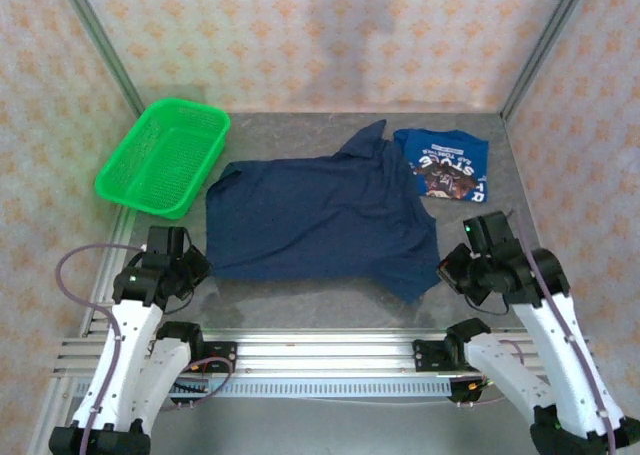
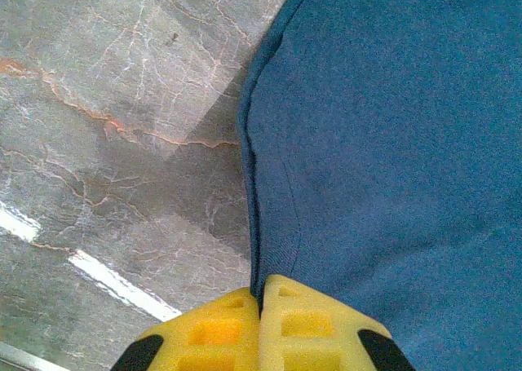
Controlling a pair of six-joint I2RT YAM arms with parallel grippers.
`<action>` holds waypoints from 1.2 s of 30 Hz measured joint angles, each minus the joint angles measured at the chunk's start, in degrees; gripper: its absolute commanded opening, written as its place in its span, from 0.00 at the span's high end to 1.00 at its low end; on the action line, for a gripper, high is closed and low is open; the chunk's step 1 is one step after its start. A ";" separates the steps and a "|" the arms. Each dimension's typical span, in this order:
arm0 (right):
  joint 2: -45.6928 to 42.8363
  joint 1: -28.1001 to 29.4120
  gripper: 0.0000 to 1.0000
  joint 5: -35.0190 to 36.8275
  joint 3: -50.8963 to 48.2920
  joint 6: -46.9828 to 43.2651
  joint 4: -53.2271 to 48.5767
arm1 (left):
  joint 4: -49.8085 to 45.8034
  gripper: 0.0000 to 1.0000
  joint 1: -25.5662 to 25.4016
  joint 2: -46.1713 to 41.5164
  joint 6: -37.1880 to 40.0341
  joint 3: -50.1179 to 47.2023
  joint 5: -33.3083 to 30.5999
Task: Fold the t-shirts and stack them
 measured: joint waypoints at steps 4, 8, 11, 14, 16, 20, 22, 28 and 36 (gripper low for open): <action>11.52 -0.83 1.00 -0.11 4.09 -4.92 4.85 | 1.53 1.00 0.00 6.86 0.70 3.10 -1.29; 24.06 -3.06 1.00 -0.55 8.55 -11.13 10.91 | 4.66 1.00 0.00 14.67 2.58 6.40 -2.78; 31.71 -4.90 1.00 -0.92 12.57 -15.50 12.98 | 6.82 1.00 0.00 19.17 4.09 8.07 -3.87; 38.03 -6.34 1.00 -1.25 17.35 -19.08 14.40 | 8.39 1.00 0.13 22.67 5.40 9.38 -4.55; 41.44 -6.97 1.00 -1.53 20.44 -21.07 15.08 | 9.14 1.00 0.44 24.33 6.16 10.03 -5.03; 47.25 -7.65 1.00 -2.58 26.23 -24.02 16.06 | 10.27 1.00 1.70 27.10 7.61 11.06 -5.84; 49.66 -7.65 1.00 -3.13 28.37 -25.00 16.57 | 10.71 1.00 2.08 28.48 8.15 11.61 -6.05; 55.71 -7.65 1.00 -3.48 33.46 -27.26 16.52 | 11.96 1.00 2.82 32.30 8.90 13.57 -6.19; 61.40 -8.04 1.00 -3.48 40.61 -28.70 16.50 | 13.42 1.00 3.17 38.42 10.14 18.73 -6.12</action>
